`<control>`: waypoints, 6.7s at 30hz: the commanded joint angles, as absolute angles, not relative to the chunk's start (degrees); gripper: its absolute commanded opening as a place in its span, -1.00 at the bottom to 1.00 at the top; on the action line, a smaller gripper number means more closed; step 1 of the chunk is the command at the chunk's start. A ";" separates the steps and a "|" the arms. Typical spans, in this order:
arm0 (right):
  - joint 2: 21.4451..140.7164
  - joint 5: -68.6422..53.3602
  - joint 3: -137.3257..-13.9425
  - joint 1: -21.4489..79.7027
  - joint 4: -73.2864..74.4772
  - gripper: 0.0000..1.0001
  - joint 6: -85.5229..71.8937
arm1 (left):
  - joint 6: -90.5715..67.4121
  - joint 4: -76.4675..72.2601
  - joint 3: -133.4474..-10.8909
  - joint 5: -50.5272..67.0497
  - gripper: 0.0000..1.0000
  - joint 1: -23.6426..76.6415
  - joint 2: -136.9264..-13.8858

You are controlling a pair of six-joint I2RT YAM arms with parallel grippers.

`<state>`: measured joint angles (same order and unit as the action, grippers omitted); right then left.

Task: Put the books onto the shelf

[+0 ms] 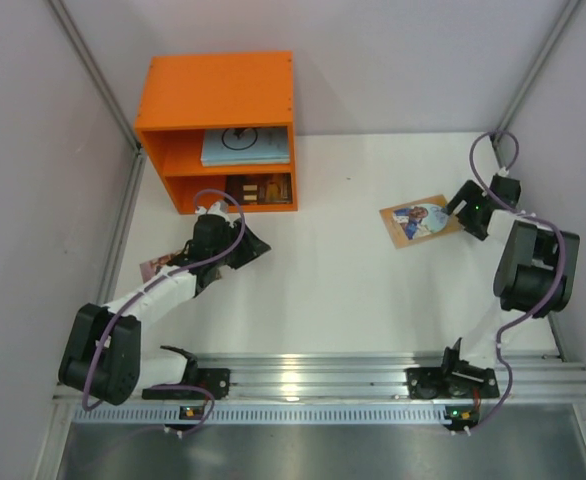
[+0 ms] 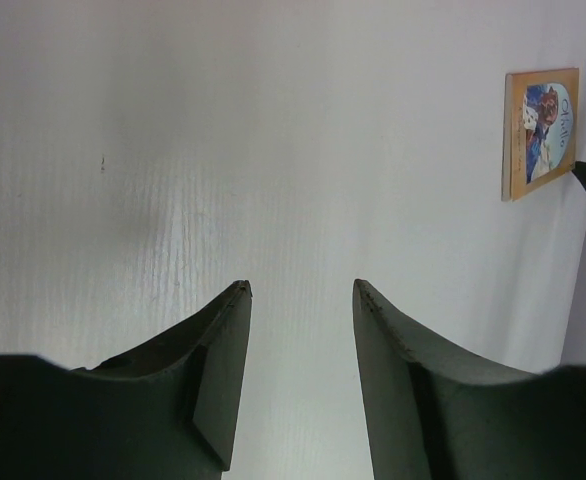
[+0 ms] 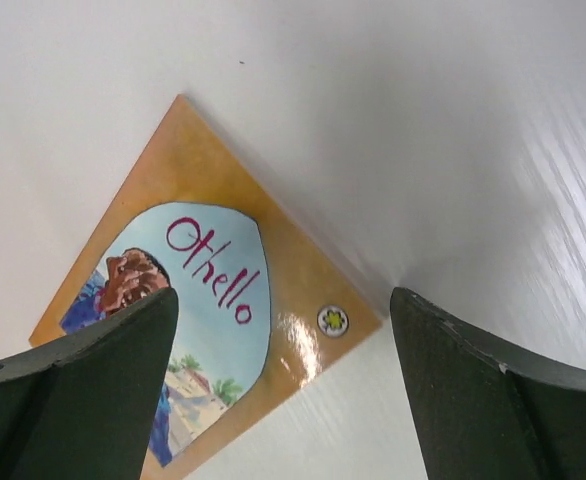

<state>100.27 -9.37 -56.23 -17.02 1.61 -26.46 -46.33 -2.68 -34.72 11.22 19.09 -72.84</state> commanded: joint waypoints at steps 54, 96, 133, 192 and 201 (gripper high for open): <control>80.95 -5.89 -36.74 23.20 5.46 0.20 -35.77 | -54.05 -23.64 -37.44 17.67 -1.00 34.01 -97.11; 82.70 -20.57 -27.50 24.43 -19.97 -0.58 -51.16 | -61.35 -30.67 -32.70 18.19 -1.00 37.35 -96.42; 68.99 -41.66 -24.00 25.05 -38.84 -1.00 -62.05 | -66.08 -42.69 -21.81 40.77 0.30 27.51 -81.29; 54.67 -35.07 -34.10 12.40 -3.08 0.99 -44.04 | -90.79 -48.33 -35.77 0.53 -1.00 3.51 -84.54; 55.02 -36.39 -32.87 10.28 -4.04 1.00 -43.77 | -90.36 -57.39 -37.88 -5.17 -1.00 8.17 -94.91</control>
